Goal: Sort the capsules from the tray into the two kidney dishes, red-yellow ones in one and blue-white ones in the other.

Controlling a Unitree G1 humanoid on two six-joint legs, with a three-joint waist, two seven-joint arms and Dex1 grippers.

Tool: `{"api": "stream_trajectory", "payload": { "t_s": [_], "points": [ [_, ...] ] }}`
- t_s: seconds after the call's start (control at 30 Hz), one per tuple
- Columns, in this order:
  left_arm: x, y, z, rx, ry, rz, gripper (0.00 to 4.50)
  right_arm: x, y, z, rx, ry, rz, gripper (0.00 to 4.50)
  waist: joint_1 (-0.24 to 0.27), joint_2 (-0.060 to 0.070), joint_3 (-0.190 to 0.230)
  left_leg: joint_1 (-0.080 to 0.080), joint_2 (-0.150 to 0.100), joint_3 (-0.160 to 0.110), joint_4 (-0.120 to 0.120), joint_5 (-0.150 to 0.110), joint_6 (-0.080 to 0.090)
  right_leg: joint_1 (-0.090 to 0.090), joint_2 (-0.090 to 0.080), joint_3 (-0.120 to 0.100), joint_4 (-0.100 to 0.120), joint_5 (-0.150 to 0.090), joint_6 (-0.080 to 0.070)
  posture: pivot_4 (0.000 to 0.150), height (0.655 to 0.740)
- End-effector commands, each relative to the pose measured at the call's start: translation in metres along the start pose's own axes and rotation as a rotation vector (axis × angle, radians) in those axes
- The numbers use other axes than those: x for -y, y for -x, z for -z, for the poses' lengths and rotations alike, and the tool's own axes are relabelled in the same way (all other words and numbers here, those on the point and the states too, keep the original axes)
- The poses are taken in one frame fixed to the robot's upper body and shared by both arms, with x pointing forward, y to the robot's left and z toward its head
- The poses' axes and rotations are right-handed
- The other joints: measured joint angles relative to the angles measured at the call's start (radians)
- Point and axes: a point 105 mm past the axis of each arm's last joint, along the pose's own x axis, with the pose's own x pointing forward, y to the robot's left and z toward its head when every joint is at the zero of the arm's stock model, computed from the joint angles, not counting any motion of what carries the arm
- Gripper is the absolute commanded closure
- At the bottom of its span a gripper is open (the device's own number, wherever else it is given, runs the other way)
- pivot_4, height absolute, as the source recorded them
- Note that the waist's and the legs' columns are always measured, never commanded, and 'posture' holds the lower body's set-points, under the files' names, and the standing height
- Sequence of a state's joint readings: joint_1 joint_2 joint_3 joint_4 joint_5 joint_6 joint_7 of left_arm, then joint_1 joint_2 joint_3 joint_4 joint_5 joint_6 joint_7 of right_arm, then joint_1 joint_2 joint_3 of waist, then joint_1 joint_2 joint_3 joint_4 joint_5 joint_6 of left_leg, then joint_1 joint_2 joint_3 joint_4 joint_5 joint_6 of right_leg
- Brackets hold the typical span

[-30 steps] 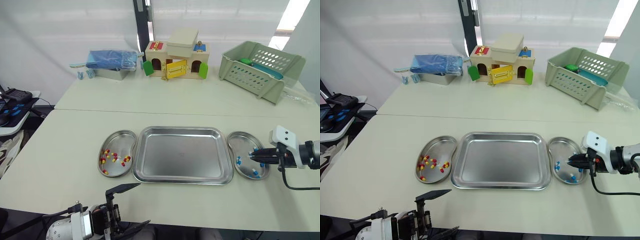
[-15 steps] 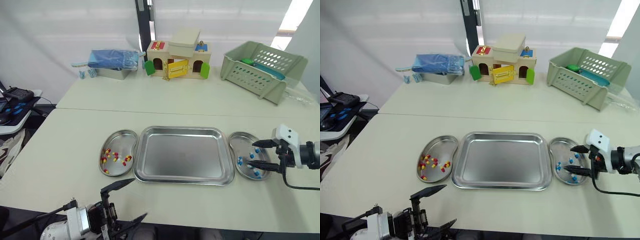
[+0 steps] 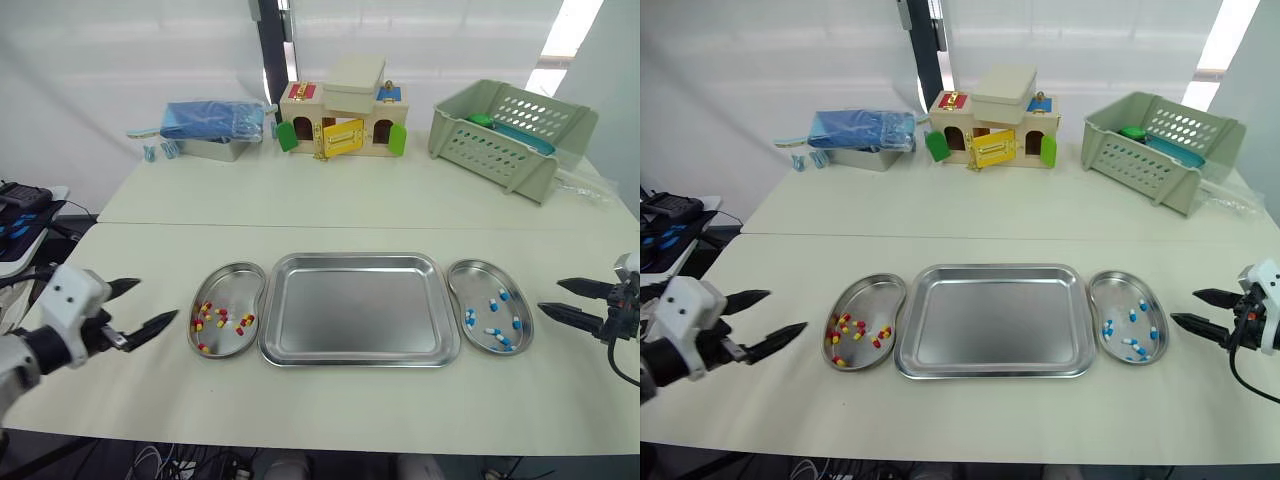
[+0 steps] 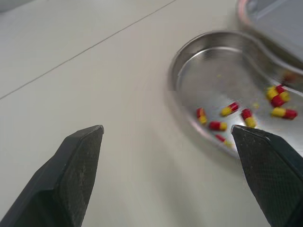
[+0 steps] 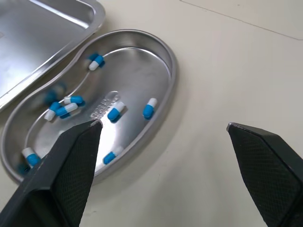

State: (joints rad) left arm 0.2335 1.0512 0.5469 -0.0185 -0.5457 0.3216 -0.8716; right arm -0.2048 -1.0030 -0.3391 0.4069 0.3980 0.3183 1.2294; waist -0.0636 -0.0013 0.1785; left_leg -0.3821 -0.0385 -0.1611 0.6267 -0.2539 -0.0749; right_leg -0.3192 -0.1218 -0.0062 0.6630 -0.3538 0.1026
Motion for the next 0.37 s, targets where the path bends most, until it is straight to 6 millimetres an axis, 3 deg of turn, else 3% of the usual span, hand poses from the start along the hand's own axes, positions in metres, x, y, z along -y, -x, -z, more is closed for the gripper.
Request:
{"api": "stream_trajectory", "payload": {
  "t_s": [0.03, 0.23, 0.37],
  "points": [
    [-0.03, 0.018, 0.007, -0.03, 0.008, -0.084, 0.0, 0.005, 0.0, -0.002, 0.012, 0.043, 0.031, 0.04, 0.001, 0.0, 0.0, 0.0, 0.0, 0.0, 0.0, 0.0, 0.0, -0.001, 0.0, 0.0, 0.0, 0.0, 0.0, 0.15, 0.74],
    [-0.049, 0.023, 0.017, -0.094, -0.003, -0.126, 0.0, 0.007, -0.001, 0.003, -0.004, 0.058, 0.046, 0.04, 0.005, 0.0, 0.0, -0.001, 0.0, 0.0, 0.0, 0.0, 0.0, -0.001, 0.0, 0.0, 0.0, 0.0, 0.0, 0.15, 0.74],
    [-0.048, 0.016, 0.016, -0.093, -0.009, -0.105, 0.0, 0.007, -0.003, 0.003, -0.005, 0.064, 0.051, 0.04, 0.006, 0.0, 0.0, -0.001, 0.0, 0.0, 0.0, 0.0, 0.0, -0.001, 0.0, 0.0, 0.0, 0.0, 0.0, 0.15, 0.74]
  ]
}}
